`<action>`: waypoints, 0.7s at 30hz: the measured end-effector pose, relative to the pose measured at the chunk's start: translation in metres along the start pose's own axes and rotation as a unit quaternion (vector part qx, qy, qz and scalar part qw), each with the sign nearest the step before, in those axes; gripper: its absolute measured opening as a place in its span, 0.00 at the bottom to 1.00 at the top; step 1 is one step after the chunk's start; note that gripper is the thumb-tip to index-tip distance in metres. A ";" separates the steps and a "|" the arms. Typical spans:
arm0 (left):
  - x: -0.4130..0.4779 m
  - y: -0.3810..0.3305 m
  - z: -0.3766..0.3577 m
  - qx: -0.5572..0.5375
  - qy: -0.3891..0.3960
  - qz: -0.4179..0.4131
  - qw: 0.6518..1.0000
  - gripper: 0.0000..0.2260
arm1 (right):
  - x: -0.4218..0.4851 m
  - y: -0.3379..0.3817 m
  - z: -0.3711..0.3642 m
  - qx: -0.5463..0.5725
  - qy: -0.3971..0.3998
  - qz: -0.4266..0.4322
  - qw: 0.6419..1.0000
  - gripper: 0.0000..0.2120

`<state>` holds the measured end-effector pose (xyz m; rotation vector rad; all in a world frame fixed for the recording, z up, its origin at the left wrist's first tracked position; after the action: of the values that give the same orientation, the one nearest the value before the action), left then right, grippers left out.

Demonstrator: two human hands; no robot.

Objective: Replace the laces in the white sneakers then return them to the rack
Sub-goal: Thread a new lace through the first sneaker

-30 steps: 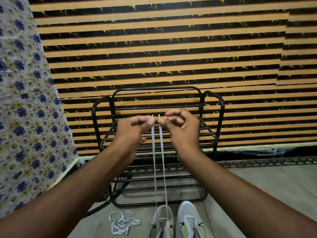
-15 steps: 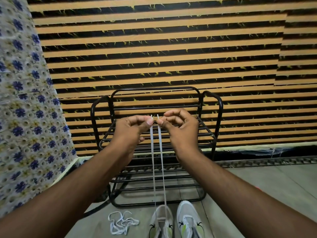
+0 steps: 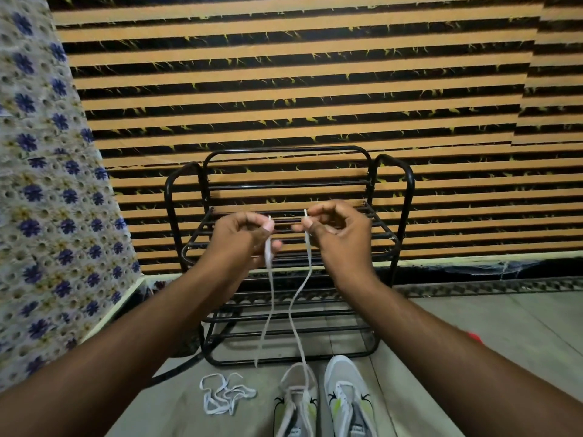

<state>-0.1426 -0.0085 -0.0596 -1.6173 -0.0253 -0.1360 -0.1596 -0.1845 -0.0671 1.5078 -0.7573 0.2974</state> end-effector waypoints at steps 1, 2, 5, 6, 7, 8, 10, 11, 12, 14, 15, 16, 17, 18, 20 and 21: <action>0.002 0.009 0.001 0.030 0.000 0.006 1.000 0.02 | -0.003 -0.006 0.002 0.001 0.008 -0.012 1.000 0.06; 0.003 0.019 0.003 0.066 0.000 0.008 0.998 0.02 | -0.007 -0.013 0.005 -0.005 0.013 -0.022 1.000 0.05; 0.006 0.060 0.008 0.171 0.011 0.011 0.985 0.01 | -0.019 -0.041 0.011 -0.060 0.018 -0.031 0.998 0.05; 0.007 0.079 0.009 0.197 0.021 0.019 0.980 0.01 | -0.025 -0.055 0.012 -0.089 0.024 -0.031 0.995 0.05; 0.009 0.097 0.010 0.225 0.031 0.028 0.974 0.02 | -0.029 -0.067 0.014 -0.115 0.031 -0.028 0.992 0.06; 0.010 0.114 0.011 0.252 0.041 0.041 0.966 0.04 | -0.035 -0.078 0.016 -0.135 0.039 -0.027 0.990 0.06; 0.011 0.150 0.016 0.307 0.058 0.073 0.947 0.06 | -0.047 -0.101 0.018 -0.164 0.063 -0.031 0.984 0.05; 0.012 0.172 0.018 0.335 0.061 0.088 0.936 0.07 | -0.054 -0.116 0.020 -0.177 0.076 -0.040 0.981 0.05; 0.012 0.189 0.022 0.362 0.061 0.097 0.925 0.08 | -0.060 -0.127 0.020 -0.187 0.086 -0.046 0.978 0.05; 0.010 0.229 0.028 0.408 0.066 0.120 0.903 0.09 | -0.074 -0.153 0.022 -0.198 0.100 -0.066 0.973 0.06; 0.006 0.246 0.030 0.424 0.073 0.132 0.893 0.08 | -0.080 -0.162 0.023 -0.198 0.110 -0.078 0.971 0.07; 0.002 0.265 0.032 0.437 0.080 0.147 0.884 0.06 | -0.088 -0.175 0.024 -0.197 0.120 -0.095 0.968 0.07; -0.001 0.280 0.033 0.457 0.085 0.157 0.872 0.06 | -0.093 -0.185 0.024 -0.197 0.127 -0.108 0.966 0.08; -0.005 0.298 0.034 0.478 0.090 0.169 0.857 0.08 | -0.100 -0.197 0.024 -0.198 0.133 -0.123 0.963 0.08; -0.013 0.322 0.036 0.496 0.083 0.186 0.844 0.11 | -0.110 -0.210 0.026 -0.197 0.133 -0.135 0.962 0.08; -0.017 0.335 0.036 0.489 0.082 0.197 0.846 0.10 | -0.115 -0.220 0.027 -0.198 0.134 -0.140 0.961 0.08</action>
<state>-0.1230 0.0112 -0.3954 -0.5542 0.3234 0.0618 -0.1170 -0.1967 -0.3126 1.1450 -0.3528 0.1209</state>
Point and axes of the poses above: each hand's wrist, its own x-axis towards the middle knuckle, its own z-axis out of the back of the hand, y = z × x, the point moved 2 cm from there along x, towards the middle knuckle, and after that the axes turned 4 degrees about z, right-handed, at the moved point
